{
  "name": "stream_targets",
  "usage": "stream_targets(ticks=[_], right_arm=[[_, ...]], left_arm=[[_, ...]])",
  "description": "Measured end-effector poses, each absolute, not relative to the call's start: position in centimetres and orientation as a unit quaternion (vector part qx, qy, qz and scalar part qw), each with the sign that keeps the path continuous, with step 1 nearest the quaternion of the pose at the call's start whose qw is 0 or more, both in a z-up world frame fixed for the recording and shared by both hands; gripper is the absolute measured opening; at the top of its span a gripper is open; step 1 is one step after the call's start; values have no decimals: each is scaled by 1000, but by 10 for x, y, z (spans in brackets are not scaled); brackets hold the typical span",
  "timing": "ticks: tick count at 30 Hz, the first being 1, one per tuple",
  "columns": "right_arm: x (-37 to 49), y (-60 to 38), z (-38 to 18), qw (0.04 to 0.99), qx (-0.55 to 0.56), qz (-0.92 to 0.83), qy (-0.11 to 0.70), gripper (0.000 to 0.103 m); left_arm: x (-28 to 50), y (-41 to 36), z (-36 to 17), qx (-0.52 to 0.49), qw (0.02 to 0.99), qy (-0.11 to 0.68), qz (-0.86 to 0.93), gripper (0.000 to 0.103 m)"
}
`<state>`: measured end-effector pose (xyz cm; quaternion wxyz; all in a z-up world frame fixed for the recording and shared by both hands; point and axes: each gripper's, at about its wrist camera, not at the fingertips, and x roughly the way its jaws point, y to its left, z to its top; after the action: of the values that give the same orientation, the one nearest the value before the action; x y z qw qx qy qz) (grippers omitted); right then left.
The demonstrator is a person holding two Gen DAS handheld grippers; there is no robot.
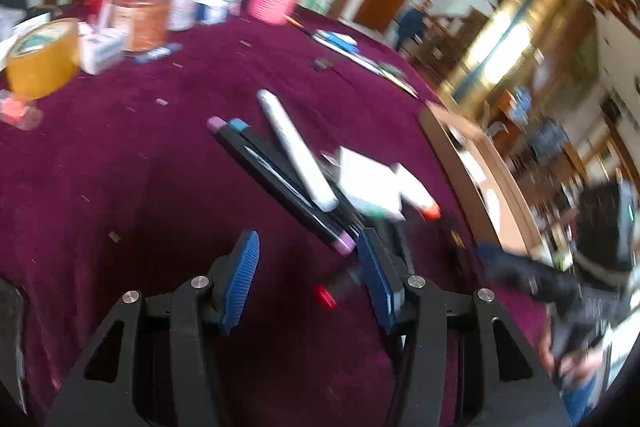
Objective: Organize rigid objects
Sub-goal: 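Return the left tool to the pile and grasp another black marker, then grasp the black gold-banded tube with the right tool while the left tool holds the marker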
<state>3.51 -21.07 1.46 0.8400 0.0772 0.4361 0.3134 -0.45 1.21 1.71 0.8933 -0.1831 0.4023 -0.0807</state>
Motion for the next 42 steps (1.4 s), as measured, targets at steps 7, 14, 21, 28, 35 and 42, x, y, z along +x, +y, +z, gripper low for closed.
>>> stream_targets(ticks=[7,14,21,28,35,42], right_arm=[[32,-226,14,845,89,302,432,70],[32,-245,16,852,106,289,423,70],[36,-252,10,852,120,273,430,70],[46,-239,2,862,62,226,449,67],[62,-223,-4,871,-7,171,460,22],[77,-213,-15,863,-48,158,477,22]], left_arm=[[-15,-36,8,-137,880,436,-132,32],[-4,-61,-2,-119,872,455,-135,25],[14,-70,-7,-76,879,460,-102,16],[0,-57,-8,-70,879,460,-101,12],[-2,-54,-9,-69,881,457,-101,12],[-2,-55,-8,-70,882,456,-100,12]])
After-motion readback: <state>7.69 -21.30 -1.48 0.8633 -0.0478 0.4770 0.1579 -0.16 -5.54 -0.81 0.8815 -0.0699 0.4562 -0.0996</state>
